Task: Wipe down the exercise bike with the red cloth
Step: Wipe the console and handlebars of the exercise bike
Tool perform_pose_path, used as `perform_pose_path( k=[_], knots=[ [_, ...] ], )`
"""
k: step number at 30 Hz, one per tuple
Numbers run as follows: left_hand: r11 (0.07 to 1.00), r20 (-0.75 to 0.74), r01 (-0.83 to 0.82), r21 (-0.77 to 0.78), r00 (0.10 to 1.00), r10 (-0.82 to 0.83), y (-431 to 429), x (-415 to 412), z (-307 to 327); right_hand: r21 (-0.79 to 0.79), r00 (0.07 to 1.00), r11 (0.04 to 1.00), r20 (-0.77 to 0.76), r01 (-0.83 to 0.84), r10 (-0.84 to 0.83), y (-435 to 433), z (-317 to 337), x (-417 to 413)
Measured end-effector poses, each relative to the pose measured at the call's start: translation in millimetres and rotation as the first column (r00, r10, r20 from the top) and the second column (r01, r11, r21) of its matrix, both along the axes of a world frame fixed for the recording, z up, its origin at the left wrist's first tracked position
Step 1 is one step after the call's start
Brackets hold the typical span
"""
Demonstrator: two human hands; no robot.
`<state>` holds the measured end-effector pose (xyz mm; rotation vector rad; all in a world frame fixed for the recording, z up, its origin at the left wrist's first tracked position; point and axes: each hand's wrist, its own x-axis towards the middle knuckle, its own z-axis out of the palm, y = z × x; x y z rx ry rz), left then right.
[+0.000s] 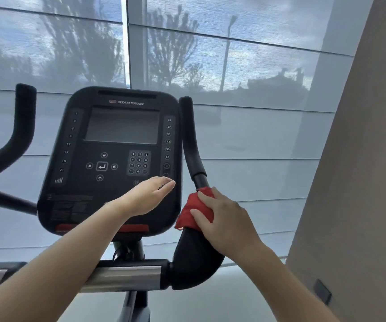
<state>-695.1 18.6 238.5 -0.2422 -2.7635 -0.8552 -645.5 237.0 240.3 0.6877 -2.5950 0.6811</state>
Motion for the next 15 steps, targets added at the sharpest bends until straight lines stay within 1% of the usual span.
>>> perform_pose_path(
  k=[2,3,6,9,15],
  knots=[
    [0.998,0.011,-0.039,-0.049,0.999,0.040,6.5,14.3,-2.8,-0.017,0.998,0.998,-0.004,-0.056,0.056,8.6,-2.5,5.3],
    [0.997,0.004,-0.067,-0.047,0.998,0.068,10.4,21.2,-3.7,-0.017,0.997,0.997,0.004,-0.076,0.076,11.2,-1.8,6.1],
    [0.989,-0.020,-0.143,0.023,0.989,0.143,22.6,39.9,-7.5,0.020,0.997,0.997,0.042,-0.072,0.072,6.5,2.7,5.7],
    [0.975,-0.009,-0.205,0.086,0.978,0.206,34.3,57.5,-11.9,0.052,0.998,0.997,0.039,-0.049,0.047,1.5,1.3,8.3],
    [0.970,-0.039,-0.225,0.091,0.973,0.229,55.4,91.5,-16.5,-0.073,0.983,0.980,-0.015,-0.184,0.184,28.0,-10.7,17.3]
  ],
)
